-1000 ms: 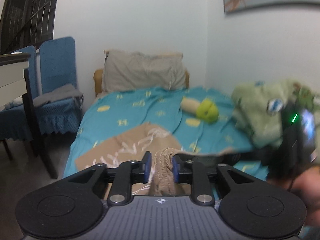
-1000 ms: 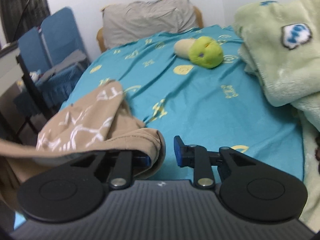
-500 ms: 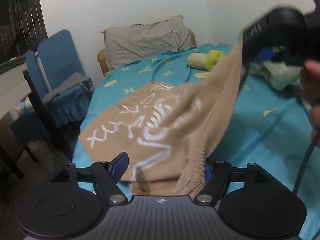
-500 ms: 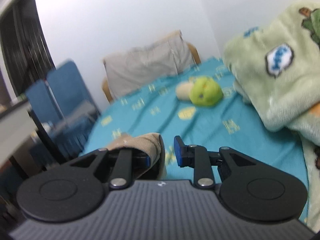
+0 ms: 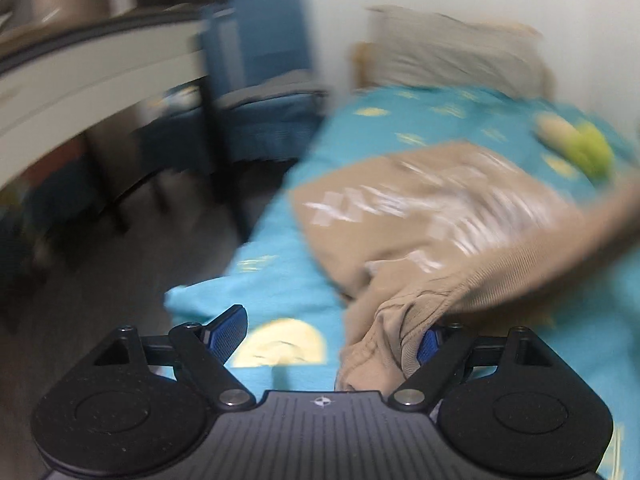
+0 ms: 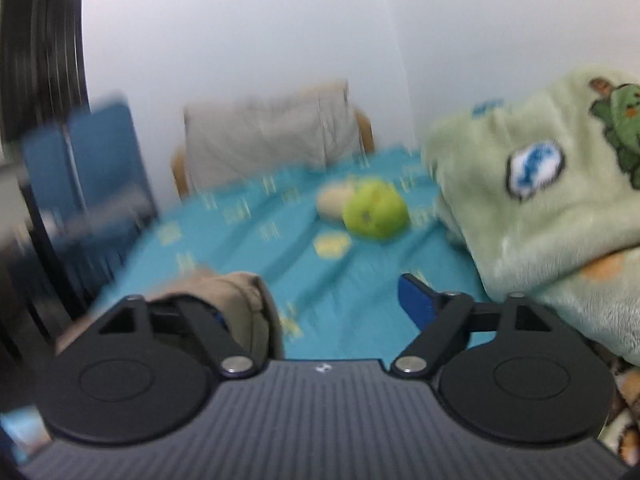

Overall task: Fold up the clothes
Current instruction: 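Raise the shirt high with both grippers to shake it out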

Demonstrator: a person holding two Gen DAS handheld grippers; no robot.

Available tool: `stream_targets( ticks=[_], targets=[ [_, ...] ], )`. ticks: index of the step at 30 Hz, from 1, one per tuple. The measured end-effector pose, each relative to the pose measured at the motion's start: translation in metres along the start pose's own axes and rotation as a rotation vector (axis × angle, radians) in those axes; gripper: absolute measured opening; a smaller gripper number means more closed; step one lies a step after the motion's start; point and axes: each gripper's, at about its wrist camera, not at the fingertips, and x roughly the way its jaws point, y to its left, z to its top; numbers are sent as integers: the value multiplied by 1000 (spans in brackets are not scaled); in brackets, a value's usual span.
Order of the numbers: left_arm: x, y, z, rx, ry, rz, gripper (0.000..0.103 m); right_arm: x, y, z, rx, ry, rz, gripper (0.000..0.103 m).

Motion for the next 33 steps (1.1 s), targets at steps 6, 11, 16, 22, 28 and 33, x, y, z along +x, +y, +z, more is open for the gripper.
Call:
stream_targets(
  ticks=[6,11,16,22,28,33],
  targets=[
    [-18,23,24,-140,-124,42,87,38,-1,-23,8,155,-48,83],
    [-66,21,40,-186,-349,13,88,-17,4,15,82,-95,-110,83],
    [-141,35,82,-306,-609,-26,88,-92,20,91,121,-367,-109,83],
    [-252,69,151,-388,-822,-66,88,-207,38,174,117,-638,-67,83],
    [-381,104,192,-382,-967,-130,88,-321,28,237,122,-799,7,84],
    [-477,125,228,-353,-1018,-187,90,-386,20,278,127,-861,57,85]
  ],
)
